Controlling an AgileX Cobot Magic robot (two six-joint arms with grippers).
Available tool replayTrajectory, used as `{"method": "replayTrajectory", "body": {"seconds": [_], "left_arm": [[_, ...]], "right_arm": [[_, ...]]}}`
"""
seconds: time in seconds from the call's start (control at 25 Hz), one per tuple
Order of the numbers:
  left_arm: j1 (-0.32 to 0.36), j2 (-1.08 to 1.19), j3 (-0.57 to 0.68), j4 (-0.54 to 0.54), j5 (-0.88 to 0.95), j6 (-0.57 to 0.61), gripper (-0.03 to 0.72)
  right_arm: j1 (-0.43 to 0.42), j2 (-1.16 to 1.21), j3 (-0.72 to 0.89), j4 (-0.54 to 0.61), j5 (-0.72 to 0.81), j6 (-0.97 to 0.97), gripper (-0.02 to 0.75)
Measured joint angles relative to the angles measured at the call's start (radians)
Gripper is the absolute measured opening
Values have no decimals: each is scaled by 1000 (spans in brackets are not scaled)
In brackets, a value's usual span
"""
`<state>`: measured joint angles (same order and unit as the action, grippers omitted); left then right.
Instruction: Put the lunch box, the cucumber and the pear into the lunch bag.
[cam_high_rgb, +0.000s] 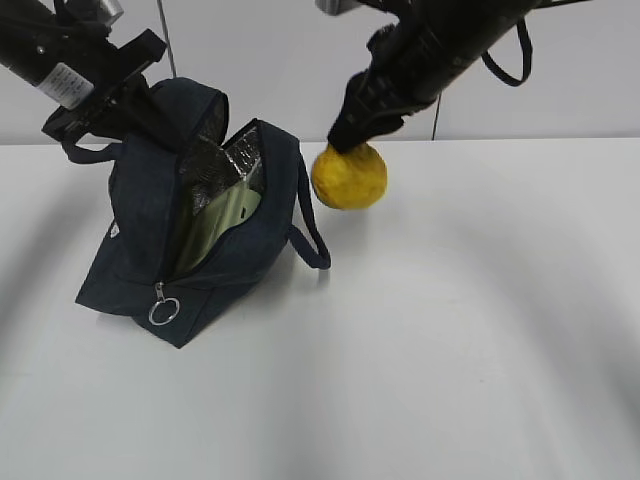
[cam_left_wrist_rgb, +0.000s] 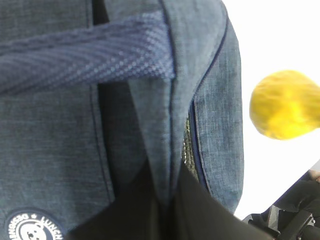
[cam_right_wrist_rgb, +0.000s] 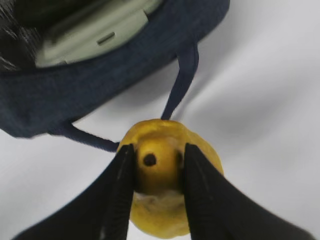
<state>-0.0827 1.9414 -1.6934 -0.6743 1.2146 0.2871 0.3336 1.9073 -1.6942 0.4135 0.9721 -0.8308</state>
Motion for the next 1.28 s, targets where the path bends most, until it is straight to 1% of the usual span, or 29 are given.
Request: {"method": "replayTrajectory", "body": {"seconds": [0.08,0.2,0.48,0.56,0.64,0.76,0.84,0.88,1.0,1.08,1.2,1.28], "left_arm": [[0,0,0,0,0,0,0],[0,0,0,0,0,0,0],[0,0,0,-1,0,0,0],[0,0,0,-2,0,0,0],[0,0,0,-5,0,0,0],[0,0,0,-7,0,0,0],[0,0,0,-7,0,0,0],[0,0,0,-8,0,0,0],[0,0,0,-10,1,0,0],[0,0,0,-10,1,0,0],[0,0,0,-10,1,0,0],[0,0,0,-10,1,0,0]], "right_arm": [[0,0,-41,60,6,0,222],[0,0,-76,199,6,-40,222],[0,42,-82,474,-18,-159,222],[5,74,-84,536,-24,-186,222],[16,109,-84,567,-33,-206,223],[43,167,-86,580,-49,-221,240],[52,197,-86,584,-54,-225,285],[52,202,-86,590,-53,-225,319],[55,207,-88,593,-54,-225,473],[55,207,-95,591,-61,-225,542],[51,189,-111,528,-62,-185,573],[47,168,-122,445,-62,-97,578]]}}
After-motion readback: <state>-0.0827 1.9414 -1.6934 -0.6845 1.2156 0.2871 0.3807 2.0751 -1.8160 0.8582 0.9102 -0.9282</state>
